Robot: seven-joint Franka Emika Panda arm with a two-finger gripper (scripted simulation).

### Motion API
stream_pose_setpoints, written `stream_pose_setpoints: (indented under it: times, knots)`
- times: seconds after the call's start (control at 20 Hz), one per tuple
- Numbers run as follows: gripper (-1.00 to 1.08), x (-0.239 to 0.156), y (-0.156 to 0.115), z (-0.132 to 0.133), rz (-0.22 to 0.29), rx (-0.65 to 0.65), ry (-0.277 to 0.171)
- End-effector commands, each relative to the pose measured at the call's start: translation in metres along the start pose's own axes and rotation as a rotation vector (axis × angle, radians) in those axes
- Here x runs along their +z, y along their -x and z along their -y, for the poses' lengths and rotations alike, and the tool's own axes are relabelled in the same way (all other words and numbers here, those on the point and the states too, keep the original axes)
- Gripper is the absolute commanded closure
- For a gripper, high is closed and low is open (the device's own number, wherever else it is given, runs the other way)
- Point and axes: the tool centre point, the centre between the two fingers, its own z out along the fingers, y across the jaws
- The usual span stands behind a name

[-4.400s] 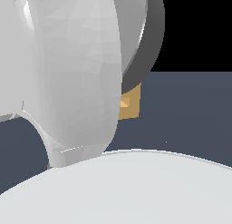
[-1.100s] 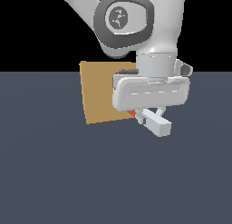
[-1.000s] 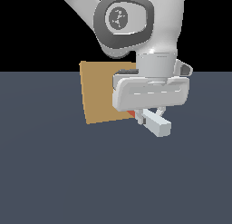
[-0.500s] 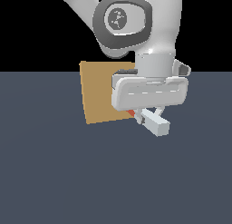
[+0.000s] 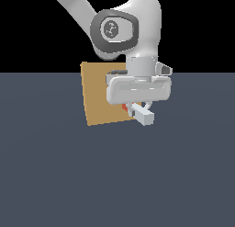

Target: Insert the peg into the horizontal hole in a box.

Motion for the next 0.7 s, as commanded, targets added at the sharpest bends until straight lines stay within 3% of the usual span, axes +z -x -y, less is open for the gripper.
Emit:
stream_pose_setpoints:
  times: [0.0, 0.3, 0.65]
  knots:
    - [1.08, -0.002, -0.023, -0.001, 0.0, -0.001, 0.003]
    - [1.08, -0.002, -0.053, -0.001, 0.001, -0.001, 0.004]
    - [1.08, -0.002, -0.052, -0.003, 0.001, -0.001, 0.004]
